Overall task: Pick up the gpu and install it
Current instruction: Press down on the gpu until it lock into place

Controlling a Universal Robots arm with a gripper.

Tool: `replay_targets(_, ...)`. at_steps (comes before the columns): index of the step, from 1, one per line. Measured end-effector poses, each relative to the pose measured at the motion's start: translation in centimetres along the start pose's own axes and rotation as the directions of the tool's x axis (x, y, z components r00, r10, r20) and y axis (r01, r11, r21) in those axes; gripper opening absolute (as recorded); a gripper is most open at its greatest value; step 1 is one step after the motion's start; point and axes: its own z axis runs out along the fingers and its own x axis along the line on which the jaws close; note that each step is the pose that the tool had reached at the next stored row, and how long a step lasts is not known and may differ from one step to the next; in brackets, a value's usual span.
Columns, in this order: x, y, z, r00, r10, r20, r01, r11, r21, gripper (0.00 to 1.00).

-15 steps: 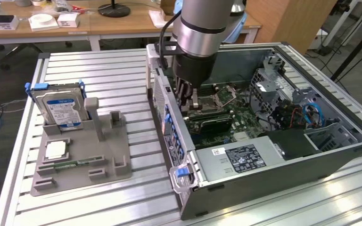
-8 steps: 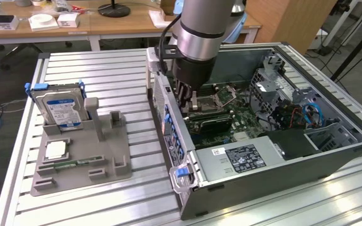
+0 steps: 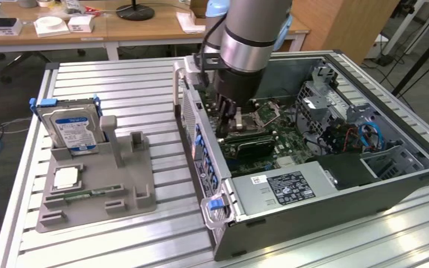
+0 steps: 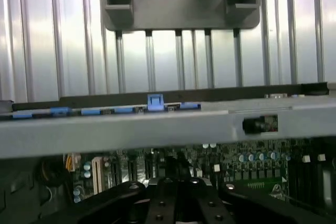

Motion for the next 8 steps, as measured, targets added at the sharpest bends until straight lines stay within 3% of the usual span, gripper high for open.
replay_targets(8, -0.2, -3.29, 0.95, 1.0, 0.0, 0.0, 0.0, 1.0, 0.0011, 0.11)
